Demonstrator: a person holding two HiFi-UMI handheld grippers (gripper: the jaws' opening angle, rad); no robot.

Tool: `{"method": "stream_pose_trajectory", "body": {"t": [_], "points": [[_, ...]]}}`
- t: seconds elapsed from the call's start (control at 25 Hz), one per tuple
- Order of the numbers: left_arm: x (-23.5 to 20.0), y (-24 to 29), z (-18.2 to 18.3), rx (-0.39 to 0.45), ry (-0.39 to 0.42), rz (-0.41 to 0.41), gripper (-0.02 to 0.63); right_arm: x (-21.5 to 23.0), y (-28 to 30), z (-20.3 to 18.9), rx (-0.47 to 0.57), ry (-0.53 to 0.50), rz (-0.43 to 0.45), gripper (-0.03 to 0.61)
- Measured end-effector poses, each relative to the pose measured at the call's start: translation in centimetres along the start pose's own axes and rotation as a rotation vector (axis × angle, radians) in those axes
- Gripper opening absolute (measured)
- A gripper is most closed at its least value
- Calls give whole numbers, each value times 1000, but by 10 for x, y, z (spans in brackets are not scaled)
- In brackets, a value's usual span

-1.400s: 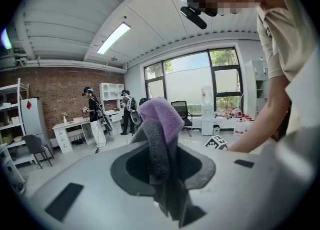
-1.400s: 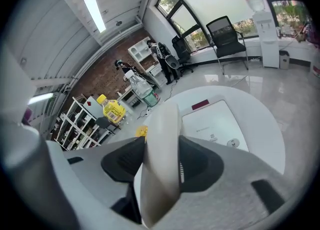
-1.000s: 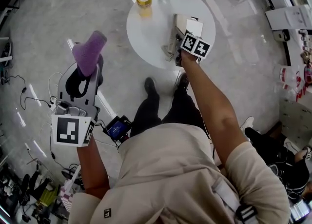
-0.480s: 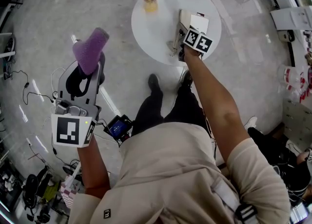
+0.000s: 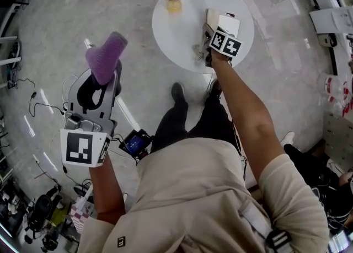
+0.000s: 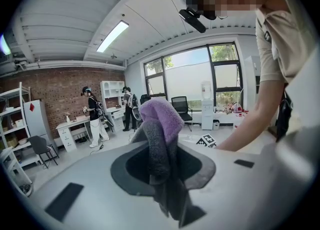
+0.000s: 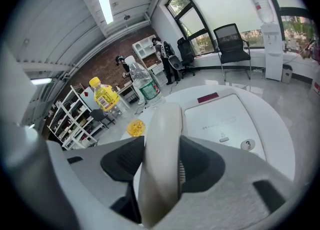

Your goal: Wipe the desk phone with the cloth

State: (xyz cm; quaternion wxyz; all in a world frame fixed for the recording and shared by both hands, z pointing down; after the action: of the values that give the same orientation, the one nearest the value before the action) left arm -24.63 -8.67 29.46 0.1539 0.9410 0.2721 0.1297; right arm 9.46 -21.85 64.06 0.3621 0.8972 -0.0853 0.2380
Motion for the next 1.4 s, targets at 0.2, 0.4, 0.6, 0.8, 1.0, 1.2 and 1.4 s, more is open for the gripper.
{"method": "stream_pose_trajectory", "body": {"t": [0.2,0.4,0.6,0.8,1.0,1.2,1.4], "points": [[2,-3,5,7,6,-1,91,-1,-3,1,-27,-67,-24,221],[5,-7,13,21,5,-2,91,-11,-14,17,-3,-154,-9,244],[8,-5,23,45,0,-9,91,-25,-36,37,37,-209,32,244],[15,-3,42,89,-5,-22,91,-37,-76,66,91,-228,97,207],[19,-3,62,140,-11,-37,91,-62,-136,107,190,-247,204,58],[24,-11,82,175,-11,-44,91,-106,-220,157,301,-348,332,-6],[24,-18,99,211,-2,-57,91,-156,-310,191,369,-535,456,-6]]}}
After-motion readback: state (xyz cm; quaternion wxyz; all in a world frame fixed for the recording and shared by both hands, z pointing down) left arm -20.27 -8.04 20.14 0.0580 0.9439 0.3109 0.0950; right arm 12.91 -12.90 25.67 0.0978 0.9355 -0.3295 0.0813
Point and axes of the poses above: the fingertips, and each gripper's own axes: y forward along the fingers, x to its right, z out of its top, the point moved 8 cm from there along -y, backward along the fingers, and after that the axes turned 3 degrees about z, right-handed, at the moved point
